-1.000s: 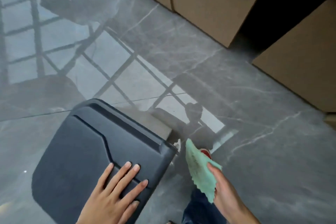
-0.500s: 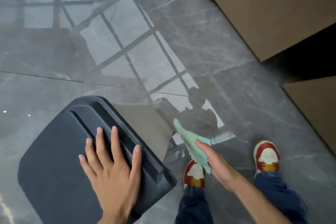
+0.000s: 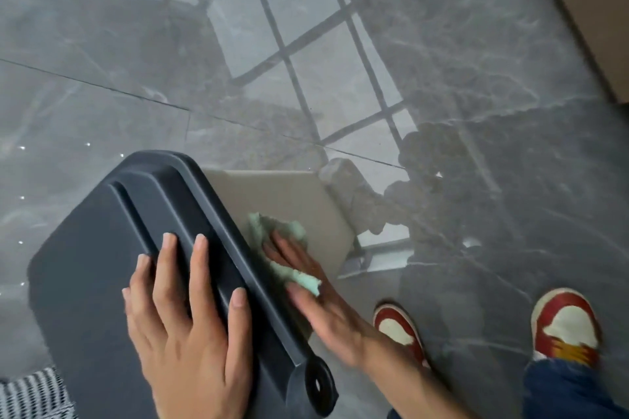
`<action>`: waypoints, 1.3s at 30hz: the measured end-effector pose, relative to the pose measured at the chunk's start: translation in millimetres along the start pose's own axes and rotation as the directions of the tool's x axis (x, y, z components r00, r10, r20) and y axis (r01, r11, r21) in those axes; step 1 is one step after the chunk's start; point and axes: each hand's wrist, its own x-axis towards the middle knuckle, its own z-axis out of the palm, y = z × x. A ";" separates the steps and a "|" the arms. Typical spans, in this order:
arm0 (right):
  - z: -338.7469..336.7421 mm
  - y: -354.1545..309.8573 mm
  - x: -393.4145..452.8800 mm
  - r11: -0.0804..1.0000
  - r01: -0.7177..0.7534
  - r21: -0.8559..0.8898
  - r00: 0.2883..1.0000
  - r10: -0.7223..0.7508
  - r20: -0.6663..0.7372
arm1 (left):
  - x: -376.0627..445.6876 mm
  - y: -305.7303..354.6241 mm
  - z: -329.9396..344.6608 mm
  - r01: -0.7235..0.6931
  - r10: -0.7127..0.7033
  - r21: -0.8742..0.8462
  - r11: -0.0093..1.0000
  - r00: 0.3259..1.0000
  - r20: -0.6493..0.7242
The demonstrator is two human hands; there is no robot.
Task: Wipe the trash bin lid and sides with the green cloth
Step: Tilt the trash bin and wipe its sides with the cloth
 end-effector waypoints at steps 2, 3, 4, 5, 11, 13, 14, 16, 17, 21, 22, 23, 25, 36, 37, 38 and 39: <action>-2.5 17.5 9.9 1.000 0.015 -0.009 0.998 -0.016 -0.067 | -0.9 1.0 1.0 -0.008 0.008 0.005 1.000 1.000 0.000; -4.5 27.1 16.9 1.000 -0.009 0.003 0.996 0.009 -0.092 | -1.1 2.2 0.5 -0.010 0.010 -0.003 1.000 1.000 -0.001; -6.6 36.6 24.7 0.999 -0.038 0.022 0.993 0.040 -0.115 | -0.7 2.5 -0.3 -0.013 0.013 -0.010 1.000 1.000 -0.002; -10.2 44.8 32.6 0.997 -0.071 0.041 0.988 0.076 -0.138 | 0.0 2.5 -0.9 -0.018 0.018 -0.008 1.000 1.000 0.000; -32.6 82.0 59.6 0.922 -0.351 0.161 0.901 0.380 -0.209 | 2.0 5.2 -3.7 -0.031 0.031 -0.012 0.999 0.999 0.014; -35.3 75.9 57.4 0.879 -0.432 0.201 0.866 0.466 -0.181 | 1.7 6.0 -3.9 -0.013 0.014 -0.015 1.000 1.000 0.012; -35.0 65.8 51.0 0.882 -0.422 0.209 0.875 0.457 -0.162 | 0.7 6.2 -4.0 -0.005 0.005 -0.017 1.000 1.000 0.012; -32.2 47.6 34.1 0.910 -0.355 0.215 0.916 0.384 -0.111 | 1.4 7.2 -6.5 0.008 -0.007 -0.042 0.999 1.000 0.019; -29.5 35.5 24.1 0.908 -0.342 0.240 0.929 0.366 -0.060 | 2.8 6.6 -7.1 0.013 -0.011 -0.049 0.999 0.999 0.035; -16.6 1.2 -18.5 0.890 -0.326 0.319 0.945 0.312 0.095 | 1.8 4.1 -8.0 0.012 -0.009 -0.039 0.999 0.997 0.080; -15.5 -5.1 -18.6 0.891 -0.322 0.320 0.947 0.301 0.114 | 1.7 3.9 -7.6 0.014 -0.011 -0.043 0.999 0.997 0.078; -15.7 -12.5 -12.2 0.889 -0.316 0.331 0.949 0.290 0.125 | 1.6 3.8 -6.9 0.017 -0.013 -0.044 0.999 0.997 0.074; -13.8 -27.2 18.1 0.918 -0.219 0.331 0.975 0.198 0.098 | 1.5 3.9 -6.1 0.017 -0.015 -0.033 0.999 0.998 0.063; -32.3 64.1 159.3 0.926 -0.350 0.144 0.908 0.373 -0.191 | 1.0 4.2 -4.6 0.018 -0.017 -0.014 1.000 0.998 0.052; -38.1 80.6 148.8 0.877 -0.454 0.157 0.855 0.479 -0.199 | 1.2 3.9 -3.8 0.015 -0.015 -0.012 1.000 0.999 0.051; -42.0 94.7 135.7 0.828 -0.531 0.180 0.800 0.560 -0.215 | 1.0 3.6 -2.8 0.013 -0.012 -0.007 1.000 0.999 0.050; -42.9 104.1 119.7 0.797 -0.565 0.211 0.763 0.603 -0.233 | -0.1 4.0 -2.2 0.012 -0.011 -0.003 1.000 0.999 0.049</action>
